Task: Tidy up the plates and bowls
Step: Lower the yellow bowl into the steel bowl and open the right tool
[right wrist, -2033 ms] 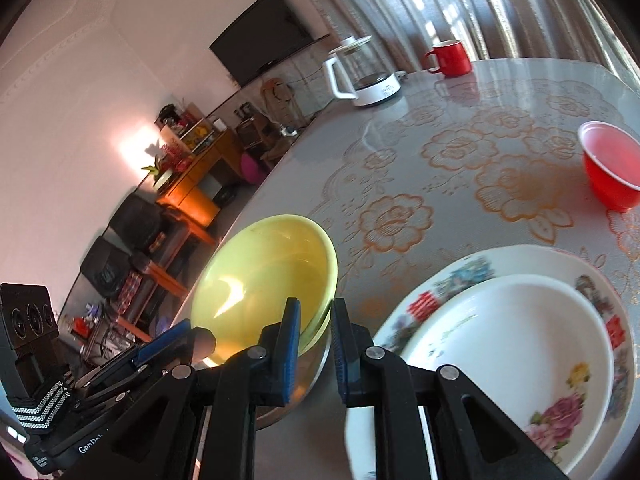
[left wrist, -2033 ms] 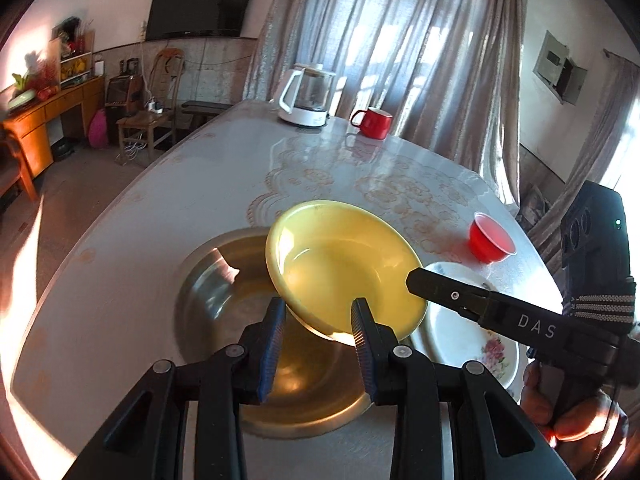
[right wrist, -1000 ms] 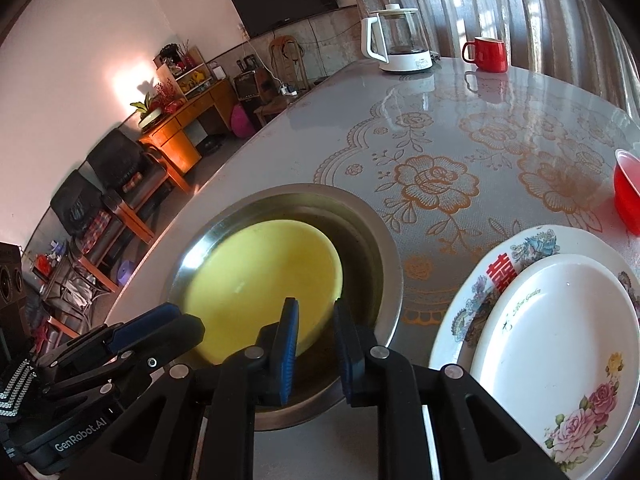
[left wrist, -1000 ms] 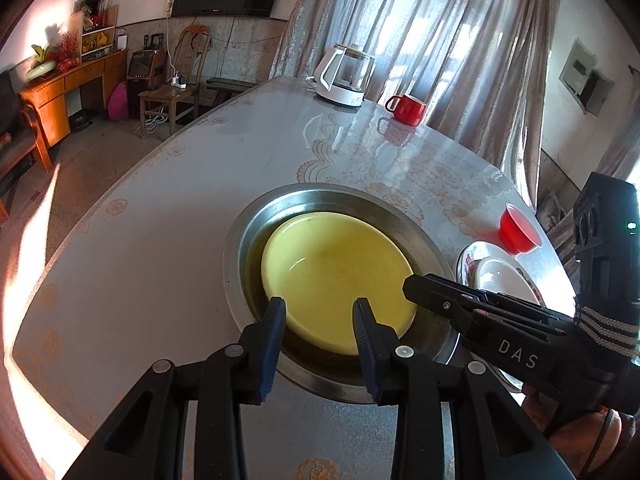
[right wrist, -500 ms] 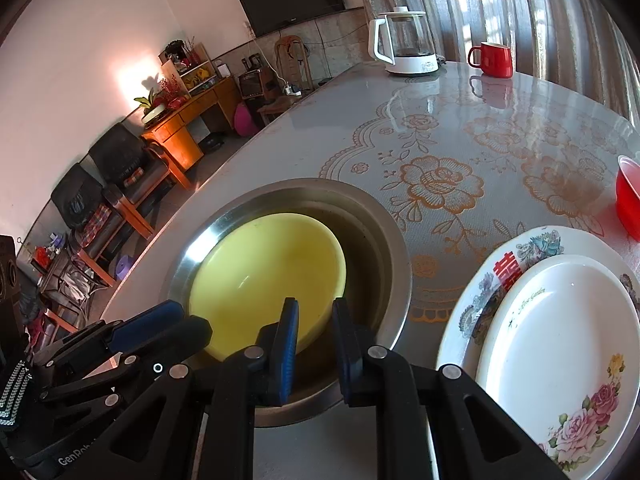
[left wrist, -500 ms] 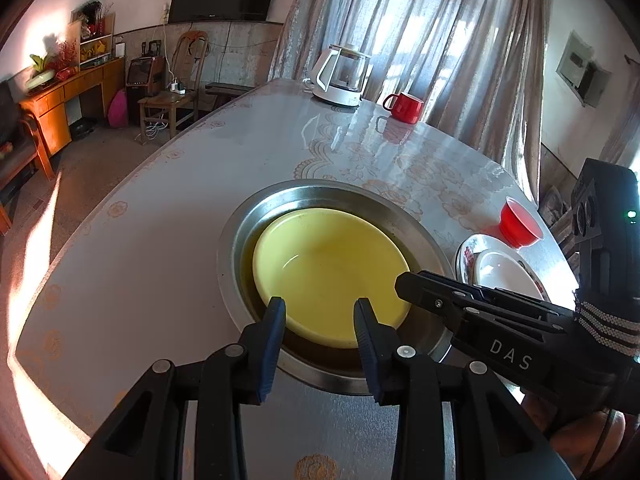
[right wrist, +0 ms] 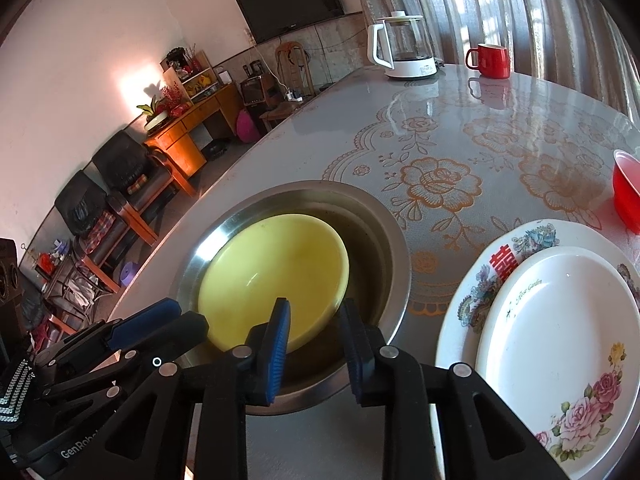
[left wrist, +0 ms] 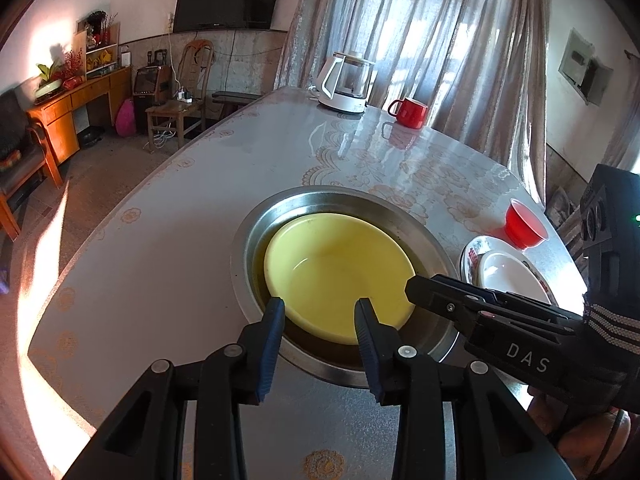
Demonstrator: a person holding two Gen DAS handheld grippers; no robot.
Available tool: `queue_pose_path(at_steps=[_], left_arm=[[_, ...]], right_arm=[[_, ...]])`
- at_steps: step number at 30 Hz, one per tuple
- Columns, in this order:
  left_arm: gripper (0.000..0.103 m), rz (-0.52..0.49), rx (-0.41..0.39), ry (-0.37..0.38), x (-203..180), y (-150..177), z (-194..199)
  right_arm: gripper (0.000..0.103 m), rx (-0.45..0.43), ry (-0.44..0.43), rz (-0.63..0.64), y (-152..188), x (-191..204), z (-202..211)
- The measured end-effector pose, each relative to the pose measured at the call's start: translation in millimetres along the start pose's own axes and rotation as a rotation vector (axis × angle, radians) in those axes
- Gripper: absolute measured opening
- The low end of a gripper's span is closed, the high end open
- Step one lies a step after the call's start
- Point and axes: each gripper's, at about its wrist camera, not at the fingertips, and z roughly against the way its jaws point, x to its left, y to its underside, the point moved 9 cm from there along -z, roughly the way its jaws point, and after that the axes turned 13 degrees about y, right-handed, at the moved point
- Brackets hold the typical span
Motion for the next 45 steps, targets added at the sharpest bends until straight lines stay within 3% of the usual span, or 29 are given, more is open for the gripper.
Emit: queue_pose_path(at_steps=[12,45], left_arm=[[0.037,-0.025,-0.015,-0.068,5,-1,7],[0.037,-0.068,-0.056,-0.102,-4,-8,23]], right_arm=[[0.028,-0.019,-0.01,-0.027,0,-2,7],[0.032,-0.041,-0.019,-0.026,3,-7,14]])
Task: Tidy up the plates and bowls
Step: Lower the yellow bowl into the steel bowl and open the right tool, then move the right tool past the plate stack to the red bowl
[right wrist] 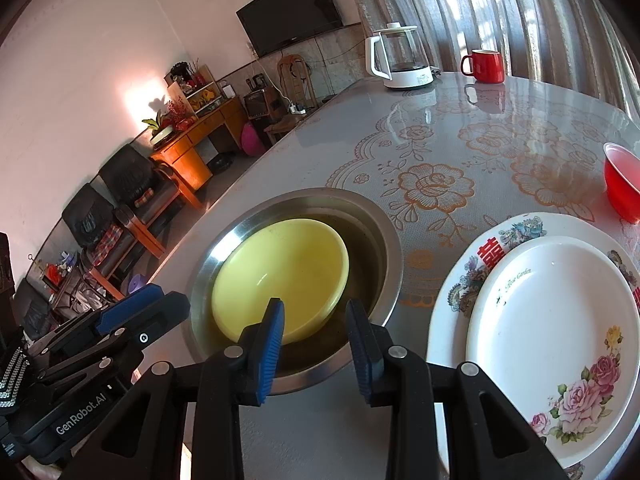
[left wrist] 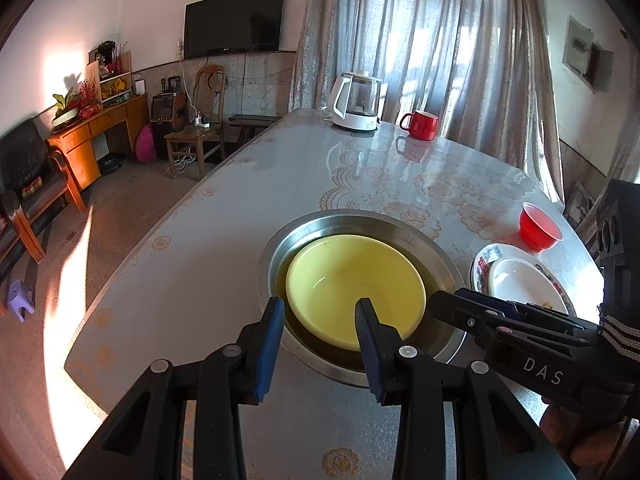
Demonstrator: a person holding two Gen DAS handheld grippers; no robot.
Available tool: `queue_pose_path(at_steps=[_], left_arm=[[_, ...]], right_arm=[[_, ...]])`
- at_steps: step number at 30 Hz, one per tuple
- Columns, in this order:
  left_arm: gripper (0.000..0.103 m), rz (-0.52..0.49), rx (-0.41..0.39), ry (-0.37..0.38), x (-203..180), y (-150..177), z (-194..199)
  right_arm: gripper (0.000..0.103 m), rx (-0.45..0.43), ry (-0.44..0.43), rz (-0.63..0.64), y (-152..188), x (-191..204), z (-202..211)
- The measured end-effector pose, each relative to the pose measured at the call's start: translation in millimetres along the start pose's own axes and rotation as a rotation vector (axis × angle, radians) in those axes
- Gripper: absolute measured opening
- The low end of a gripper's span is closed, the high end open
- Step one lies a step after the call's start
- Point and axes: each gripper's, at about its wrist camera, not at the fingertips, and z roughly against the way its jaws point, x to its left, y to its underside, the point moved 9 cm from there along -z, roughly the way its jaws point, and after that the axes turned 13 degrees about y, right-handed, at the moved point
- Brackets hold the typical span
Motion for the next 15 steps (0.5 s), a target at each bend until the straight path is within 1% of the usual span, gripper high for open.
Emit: queue_pose_path(at_steps=[15], left_arm=[[0.037,-0.073,-0.019,-0.011,-14,-8,4]], right_arm=[[0.032,-0.017,0.008,-0.041,-2,-16,8]])
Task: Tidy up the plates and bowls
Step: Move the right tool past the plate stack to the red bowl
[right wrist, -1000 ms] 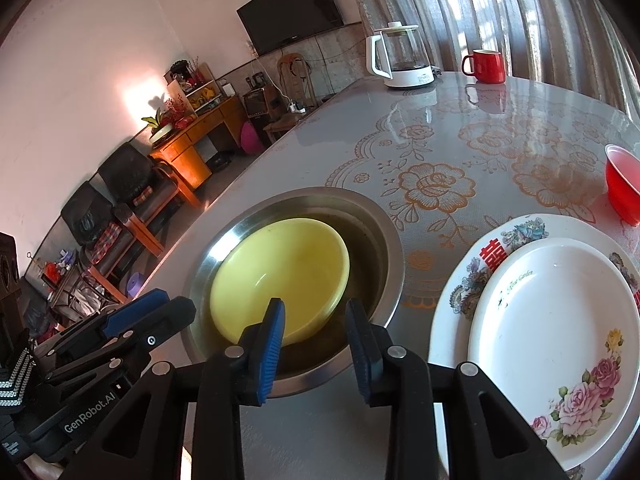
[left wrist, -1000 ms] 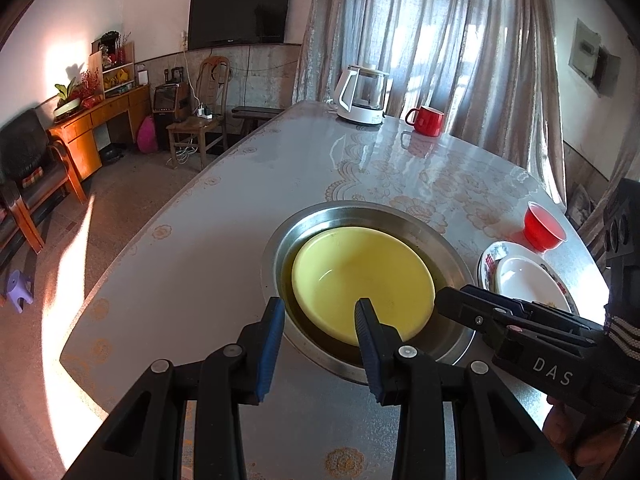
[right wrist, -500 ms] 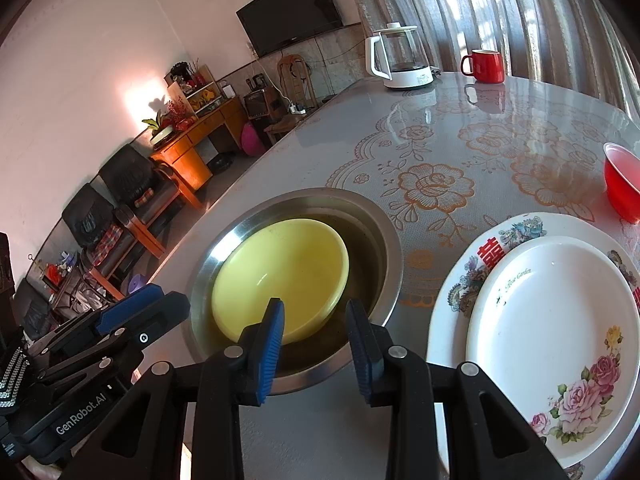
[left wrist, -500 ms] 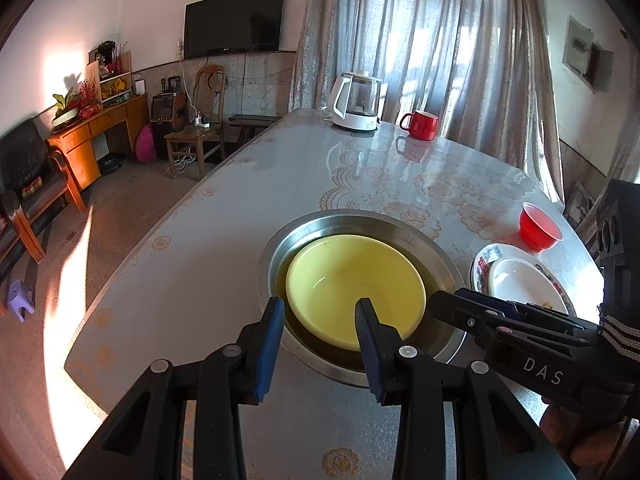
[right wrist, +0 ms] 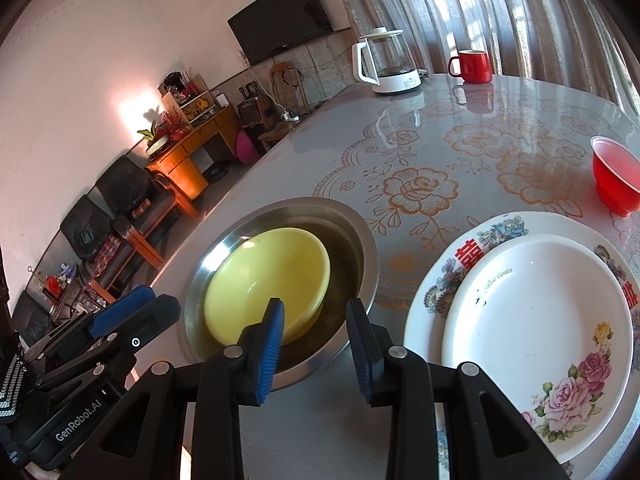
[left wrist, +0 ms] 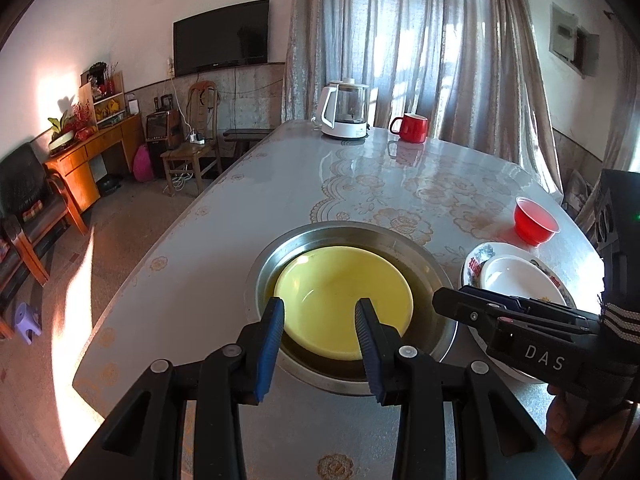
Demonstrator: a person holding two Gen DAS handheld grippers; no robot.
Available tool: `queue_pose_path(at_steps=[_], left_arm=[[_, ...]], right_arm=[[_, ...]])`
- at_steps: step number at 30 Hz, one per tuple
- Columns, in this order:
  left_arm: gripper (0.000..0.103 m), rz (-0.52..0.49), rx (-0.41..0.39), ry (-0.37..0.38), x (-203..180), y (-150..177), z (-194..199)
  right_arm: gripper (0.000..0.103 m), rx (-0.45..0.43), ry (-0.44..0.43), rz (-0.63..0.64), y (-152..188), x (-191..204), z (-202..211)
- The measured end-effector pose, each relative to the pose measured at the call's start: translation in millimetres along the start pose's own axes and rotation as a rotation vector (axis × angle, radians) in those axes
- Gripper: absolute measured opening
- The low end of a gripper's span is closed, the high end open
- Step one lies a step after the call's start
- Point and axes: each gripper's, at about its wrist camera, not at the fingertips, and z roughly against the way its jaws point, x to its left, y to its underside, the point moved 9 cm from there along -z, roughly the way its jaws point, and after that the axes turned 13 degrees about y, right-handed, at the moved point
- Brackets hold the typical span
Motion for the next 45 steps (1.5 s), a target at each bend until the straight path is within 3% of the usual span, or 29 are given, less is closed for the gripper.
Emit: queue_pose_path(at_steps=[11,29,45], left_arm=[[0.038,-0.093,0.008,0.02,-30,-9,-8],[0.038,-0.266,0.034,0.083,-103,-25,-40],[0.038,-0.347,0.072,0.132,-151,-31,-68]], right_arm=[[0.032,-0.032,0.031,-0.063,-9,-30,16],[0.032,-0.107,0.144,-0.267,-21,-137,48],[0.032,-0.148,0.221,-0.376,-23,-208,66]])
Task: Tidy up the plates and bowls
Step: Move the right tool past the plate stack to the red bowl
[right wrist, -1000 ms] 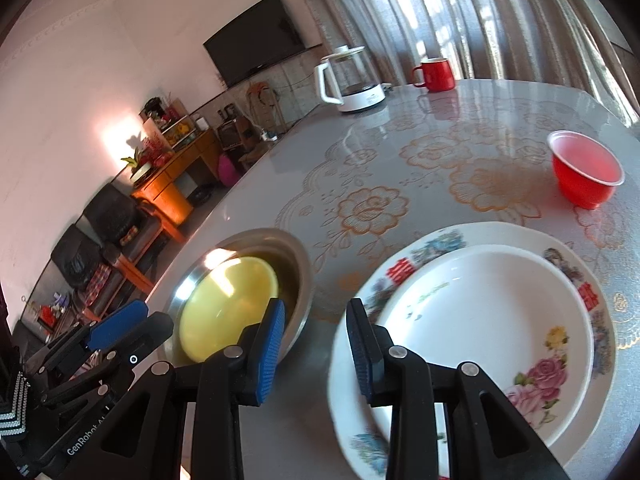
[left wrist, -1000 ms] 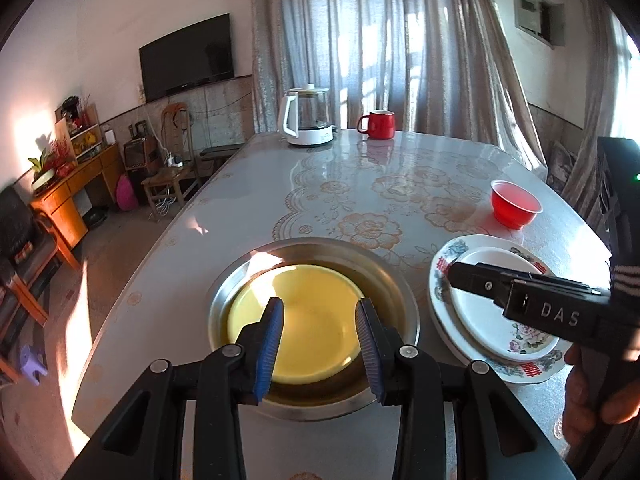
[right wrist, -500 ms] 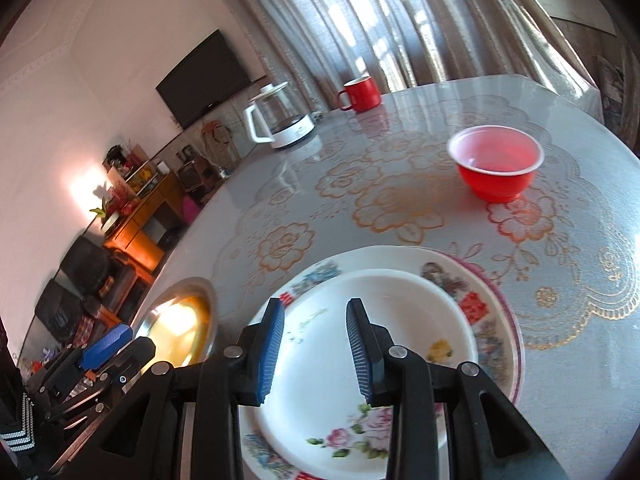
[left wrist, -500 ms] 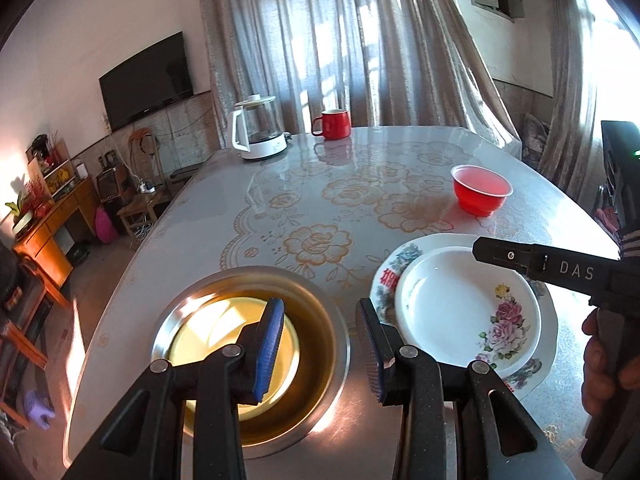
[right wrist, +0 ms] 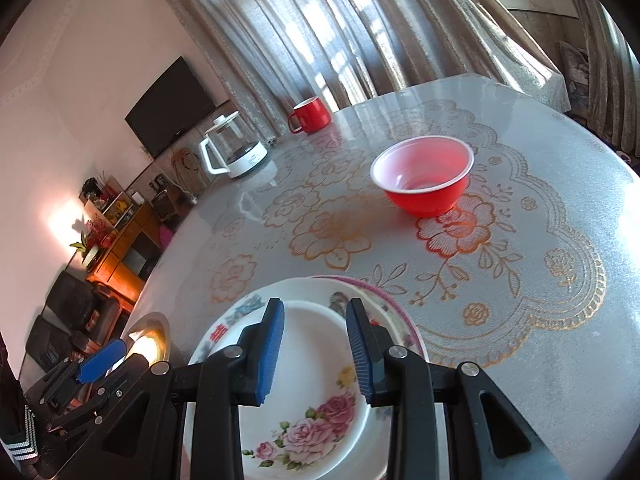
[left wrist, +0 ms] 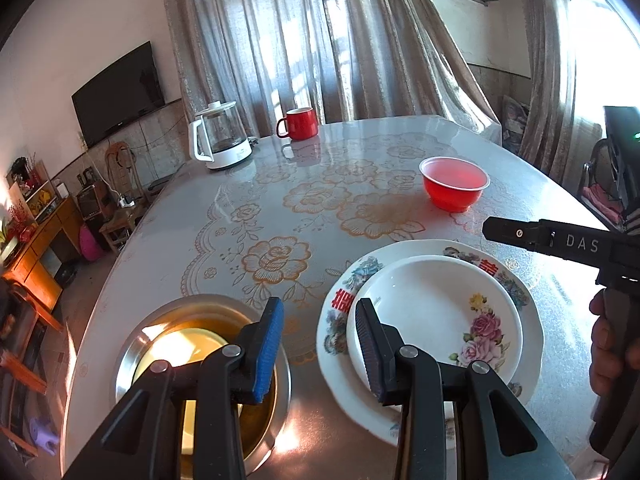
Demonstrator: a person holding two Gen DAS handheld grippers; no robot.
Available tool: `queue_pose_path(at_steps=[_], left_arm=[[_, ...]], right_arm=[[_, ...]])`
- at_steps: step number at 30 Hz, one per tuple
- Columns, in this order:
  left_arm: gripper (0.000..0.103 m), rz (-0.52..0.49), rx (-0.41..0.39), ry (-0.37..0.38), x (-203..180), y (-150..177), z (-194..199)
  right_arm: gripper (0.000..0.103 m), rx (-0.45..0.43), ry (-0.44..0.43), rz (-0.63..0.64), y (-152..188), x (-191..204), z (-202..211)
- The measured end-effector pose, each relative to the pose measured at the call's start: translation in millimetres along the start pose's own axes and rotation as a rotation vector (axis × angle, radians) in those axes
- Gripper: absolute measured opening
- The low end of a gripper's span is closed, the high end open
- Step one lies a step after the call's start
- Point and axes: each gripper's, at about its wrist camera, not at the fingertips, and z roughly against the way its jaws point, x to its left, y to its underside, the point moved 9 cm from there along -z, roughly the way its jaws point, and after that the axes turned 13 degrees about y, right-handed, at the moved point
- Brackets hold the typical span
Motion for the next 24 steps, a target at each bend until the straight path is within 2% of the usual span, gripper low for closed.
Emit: queue_pose_path(at_steps=[11,18,24], left_arm=[[0.038,-0.012,0.044,0.047,-18,-17,-32],[0.038,0.051,0.096,0.095,-19,-32,-63],[0.038,0.069,0.107,0.143,-29,-57,-88]], right_arm=[[0.032,-0.015,0.044,-0.045,-24,-30,-11],[0.032,-0.003,0.083,-0.11,-40,-60,-28],[0.032,-0.005,0.116,-0.154,-59,-83,-42]])
